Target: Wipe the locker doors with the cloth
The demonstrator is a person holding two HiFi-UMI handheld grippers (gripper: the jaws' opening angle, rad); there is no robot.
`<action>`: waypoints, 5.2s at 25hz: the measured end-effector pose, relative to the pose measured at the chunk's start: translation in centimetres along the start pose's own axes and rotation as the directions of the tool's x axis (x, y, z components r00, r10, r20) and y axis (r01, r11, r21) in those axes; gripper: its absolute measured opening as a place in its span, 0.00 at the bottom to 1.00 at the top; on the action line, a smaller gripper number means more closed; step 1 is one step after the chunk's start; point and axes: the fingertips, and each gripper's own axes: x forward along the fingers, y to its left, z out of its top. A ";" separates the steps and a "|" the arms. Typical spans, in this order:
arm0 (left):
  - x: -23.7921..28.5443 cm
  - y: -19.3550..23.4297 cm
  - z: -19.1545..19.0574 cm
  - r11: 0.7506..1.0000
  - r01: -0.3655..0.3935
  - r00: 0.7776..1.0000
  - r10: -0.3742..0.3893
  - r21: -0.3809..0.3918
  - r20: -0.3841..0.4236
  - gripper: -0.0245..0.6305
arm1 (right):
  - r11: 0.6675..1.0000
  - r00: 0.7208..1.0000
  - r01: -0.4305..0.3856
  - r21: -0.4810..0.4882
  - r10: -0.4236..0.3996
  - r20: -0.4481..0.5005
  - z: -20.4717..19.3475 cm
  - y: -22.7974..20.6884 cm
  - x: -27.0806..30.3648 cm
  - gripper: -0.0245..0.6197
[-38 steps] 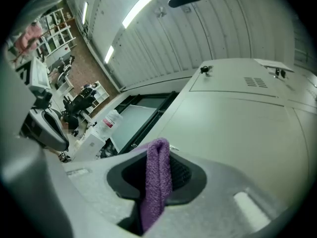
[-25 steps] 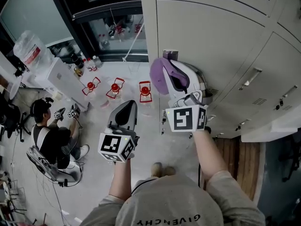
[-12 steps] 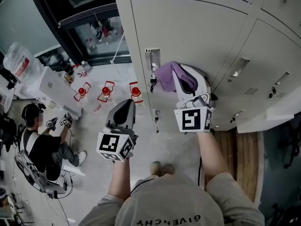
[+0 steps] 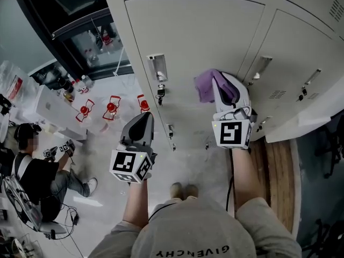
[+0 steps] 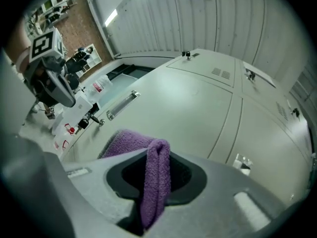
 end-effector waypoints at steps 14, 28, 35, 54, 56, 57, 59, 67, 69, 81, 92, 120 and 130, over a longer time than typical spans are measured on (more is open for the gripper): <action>0.4 -0.5 -0.7 1.000 0.024 1.000 -0.024 -0.008 -0.012 0.04 | 0.989 0.991 0.125 0.076 -0.122 -0.049 -4.4 -4.7 -2.1 0.14; -1.7 1.2 -2.6 0.999 -0.016 0.999 0.015 -0.040 -0.029 0.04 | 0.987 0.990 -0.139 0.085 0.137 0.034 -0.4 8.9 -0.2 0.14; -4.1 3.7 -3.8 0.994 -0.092 0.995 0.090 -0.054 -0.043 0.04 | 0.962 0.970 -0.236 0.135 0.225 0.095 1.5 15.1 1.9 0.14; -4.7 4.3 -4.8 0.991 -0.117 0.991 0.113 -0.061 -0.066 0.04 | 0.968 0.968 -0.242 0.063 0.237 0.084 1.7 16.2 3.4 0.14; -4.1 3.7 -4.9 0.993 -0.100 0.993 0.096 -0.061 -0.068 0.04 | 0.972 0.972 -0.226 0.058 0.222 0.072 1.1 15.3 3.0 0.14; -3.9 3.4 -4.9 0.994 -0.092 0.994 0.088 -0.061 -0.069 0.04 | 0.974 0.975 -0.218 0.056 0.214 0.067 0.8 14.8 2.9 0.14; -3.4 2.8 -4.9 0.995 -0.077 0.995 0.073 -0.060 -0.071 0.04 | 0.978 0.979 -0.201 0.056 0.198 0.056 0.2 13.8 2.5 0.14; -1.7 0.8 -5.1 0.998 -0.036 0.996 0.032 -0.052 -0.079 0.04 | 0.988 0.990 -0.143 0.053 0.142 0.010 -2.6 10.4 1.1 0.14; -1.4 0.4 -5.1 0.998 -0.028 0.996 0.024 -0.050 -0.081 0.04 | 0.991 0.992 -0.127 0.050 0.127 0.000 -3.1 9.4 0.8 0.14; 0.1 -1.7 -4.9 0.999 0.030 0.996 -0.033 -0.037 -0.086 0.04 | 0.999 0.996 -0.008 0.048 0.013 -0.091 -7.1 3.9 -1.4 0.14; 0.4 -2.7 -4.9 0.998 0.055 0.994 -0.058 -0.032 -0.093 0.04 | 0.994 0.992 0.064 0.093 -0.053 -0.113 -10.0 0.7 -2.7 0.14; -1.7 -2.4 -0.3 0.998 0.054 0.999 -0.054 0.030 0.004 0.04 | 0.882 0.997 -0.068 0.466 0.075 0.003 -6.2 1.7 -8.0 0.14; -2.8 -2.9 1.6 0.998 0.050 0.998 -0.051 0.037 0.042 0.04 | 0.850 0.997 -0.069 0.522 0.082 -0.002 -4.1 2.3 -10.4 0.14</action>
